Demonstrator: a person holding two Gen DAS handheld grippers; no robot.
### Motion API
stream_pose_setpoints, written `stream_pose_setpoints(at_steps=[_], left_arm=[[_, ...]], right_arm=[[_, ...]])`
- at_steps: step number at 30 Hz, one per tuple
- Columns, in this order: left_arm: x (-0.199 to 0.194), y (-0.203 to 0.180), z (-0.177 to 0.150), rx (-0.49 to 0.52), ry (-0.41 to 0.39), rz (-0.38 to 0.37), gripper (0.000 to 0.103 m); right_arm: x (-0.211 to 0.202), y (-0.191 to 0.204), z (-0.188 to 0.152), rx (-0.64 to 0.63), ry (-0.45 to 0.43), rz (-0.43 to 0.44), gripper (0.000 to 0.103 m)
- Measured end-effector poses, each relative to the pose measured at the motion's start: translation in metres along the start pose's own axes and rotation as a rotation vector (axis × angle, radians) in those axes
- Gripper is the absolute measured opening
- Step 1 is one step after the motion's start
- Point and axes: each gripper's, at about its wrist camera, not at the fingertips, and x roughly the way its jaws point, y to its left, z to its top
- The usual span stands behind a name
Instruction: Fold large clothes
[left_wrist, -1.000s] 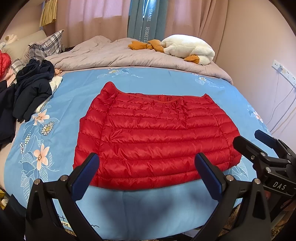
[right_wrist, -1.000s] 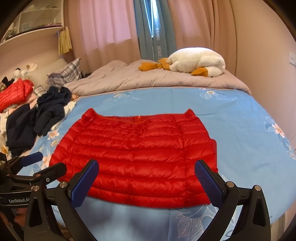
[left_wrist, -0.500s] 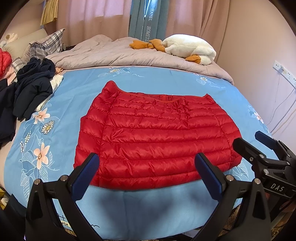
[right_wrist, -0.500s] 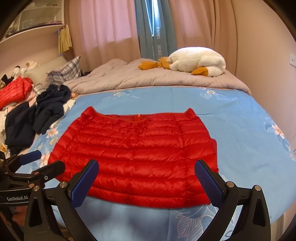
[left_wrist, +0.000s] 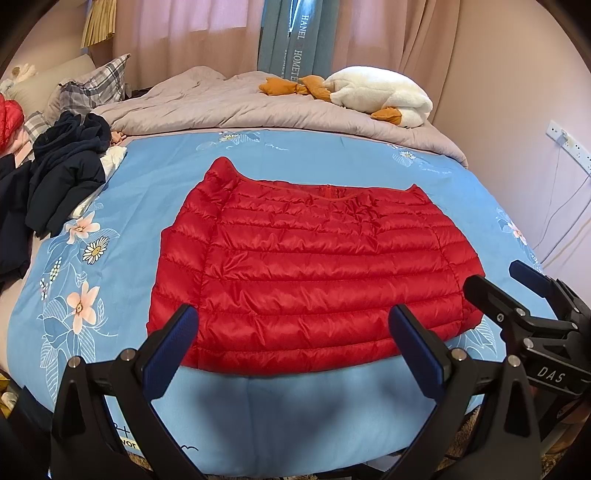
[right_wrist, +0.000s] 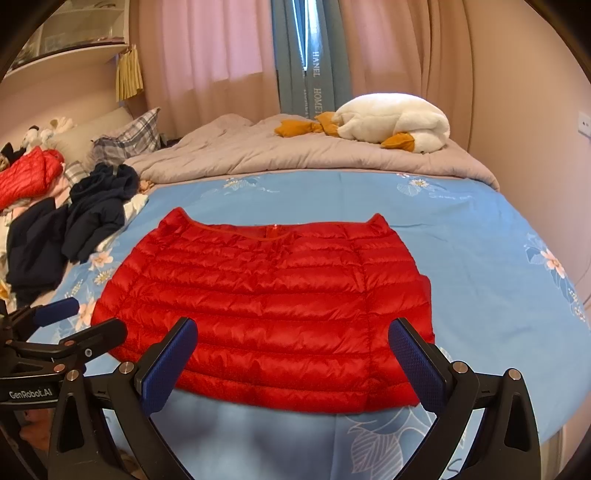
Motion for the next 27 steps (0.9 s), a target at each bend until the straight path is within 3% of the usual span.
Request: stream_pose_setpoints(at_steps=[27], left_arm=[[0.0000,-0.0019,-0.0013,0.004,0.002,-0.005,0.103]], right_arm=[[0.0002,0.0010,-0.0011,0.000,-0.001,0.000,0.102]])
